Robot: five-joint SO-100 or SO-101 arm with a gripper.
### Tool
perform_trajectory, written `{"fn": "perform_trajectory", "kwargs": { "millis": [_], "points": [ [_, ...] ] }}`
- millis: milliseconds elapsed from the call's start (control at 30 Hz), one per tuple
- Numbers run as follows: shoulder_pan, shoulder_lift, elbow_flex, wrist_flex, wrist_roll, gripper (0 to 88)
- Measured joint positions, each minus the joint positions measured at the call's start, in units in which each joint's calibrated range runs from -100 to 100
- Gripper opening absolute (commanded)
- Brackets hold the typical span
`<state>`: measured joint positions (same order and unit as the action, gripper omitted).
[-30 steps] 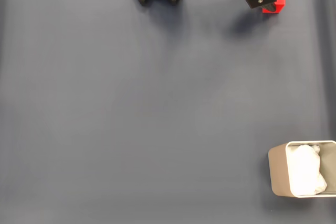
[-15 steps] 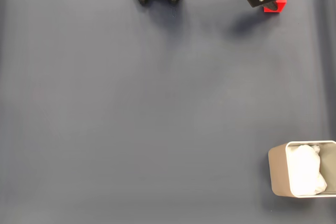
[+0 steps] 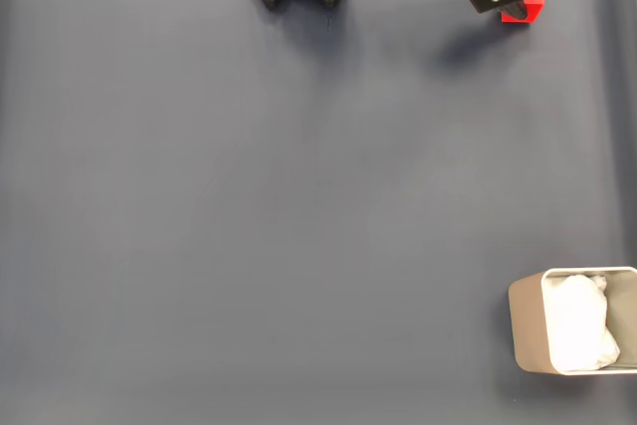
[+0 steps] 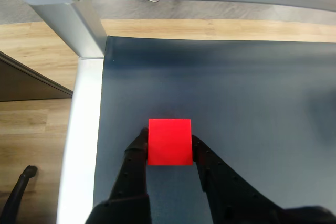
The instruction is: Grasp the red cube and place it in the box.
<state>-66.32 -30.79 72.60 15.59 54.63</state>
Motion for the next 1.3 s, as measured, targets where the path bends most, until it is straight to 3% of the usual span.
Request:
{"fn": "perform_trajectory", "kwargs": {
  "millis": [367, 1300],
  "points": [
    [1.6, -1.0, -5.3, 3.4, -0.2, 2.6],
    [21.7, 0.9, -25.7, 10.0, 0.0, 2.0]
  ]
}}
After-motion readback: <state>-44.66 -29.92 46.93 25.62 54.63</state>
